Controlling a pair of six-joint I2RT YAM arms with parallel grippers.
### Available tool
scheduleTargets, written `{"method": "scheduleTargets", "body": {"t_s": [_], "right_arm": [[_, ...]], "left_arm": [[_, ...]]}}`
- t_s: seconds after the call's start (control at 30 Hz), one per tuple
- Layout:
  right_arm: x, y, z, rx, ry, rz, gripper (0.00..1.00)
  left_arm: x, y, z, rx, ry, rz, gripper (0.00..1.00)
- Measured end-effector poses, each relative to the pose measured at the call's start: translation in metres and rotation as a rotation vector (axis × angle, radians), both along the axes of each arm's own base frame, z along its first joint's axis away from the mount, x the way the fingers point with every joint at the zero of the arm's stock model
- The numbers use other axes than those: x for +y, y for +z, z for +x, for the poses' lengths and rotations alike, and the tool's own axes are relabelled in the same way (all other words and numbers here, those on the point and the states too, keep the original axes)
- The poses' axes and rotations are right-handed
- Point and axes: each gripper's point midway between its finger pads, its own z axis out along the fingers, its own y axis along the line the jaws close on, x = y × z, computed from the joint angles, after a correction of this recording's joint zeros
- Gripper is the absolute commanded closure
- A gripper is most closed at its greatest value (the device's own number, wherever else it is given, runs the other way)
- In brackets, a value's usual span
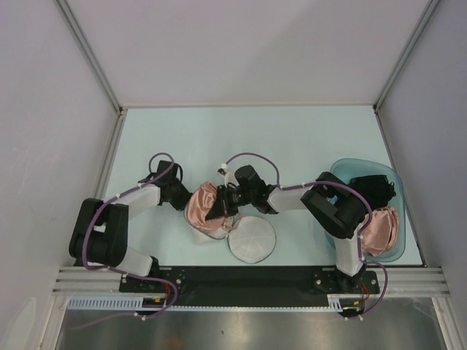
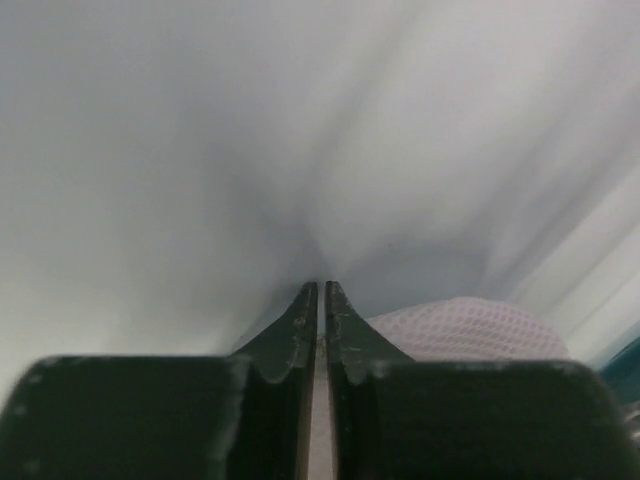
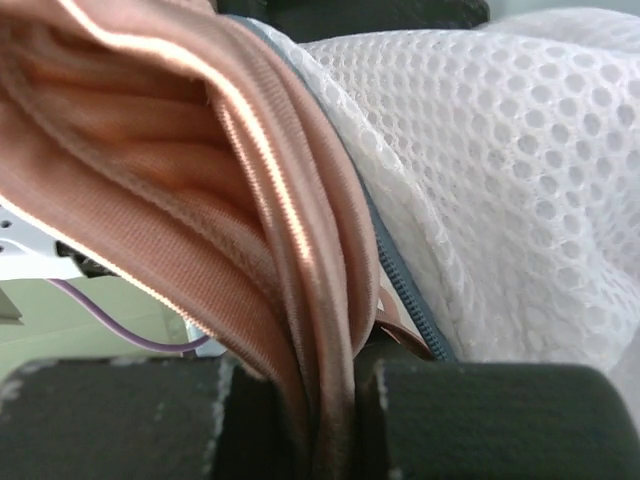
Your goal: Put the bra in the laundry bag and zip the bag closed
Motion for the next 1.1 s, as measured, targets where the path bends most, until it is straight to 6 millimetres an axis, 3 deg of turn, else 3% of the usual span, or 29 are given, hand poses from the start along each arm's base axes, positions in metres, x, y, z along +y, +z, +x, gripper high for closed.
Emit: {"method": "scheduleTargets", "body": {"t_s": [0.13, 0.2, 0.4, 0.5, 0.53, 0.57, 0.77, 1.1], "right_arm": [[-0.005, -0.011, -0.004, 0.005, -0.013, -0.024, 1.00], [-0.006, -0.017, -0.007, 0.005, -0.016, -0.040, 1.00], [-0.013, -0.034, -0.013, -0.010, -0.030, -0.085, 1.00], [-0.018, -0.036, -0.014, -0.018, -0.037, -0.097, 1.00], [-0.019, -0.035, -0.015, -0.022, -0.038, -0.096, 1.00], [-0.020, -0.034, -0.016, -0.026, -0.039, -0.095, 1.00], [-0.024, -0.028, -0.019, -0.037, -0.032, -0.072, 1.00], [-0.024, -0.025, -0.023, -0.029, -0.017, -0.047, 1.00]], "left_arm": [[0.007, 0.010, -0.002, -0.040, -0.024, 0.046, 0.40], [0.015, 0.019, -0.005, -0.066, -0.026, 0.085, 0.34], [0.036, 0.065, -0.013, -0.205, -0.016, 0.161, 0.37], [0.034, 0.078, -0.015, -0.254, -0.052, 0.145, 0.53], [0.032, 0.080, -0.016, -0.260, -0.071, 0.138, 0.66], [0.028, 0.080, -0.018, -0.265, -0.101, 0.124, 0.67], [0.013, 0.071, -0.031, -0.280, -0.224, 0.066, 0.54], [-0.003, 0.068, -0.041, -0.309, -0.333, -0.015, 0.57]]}}
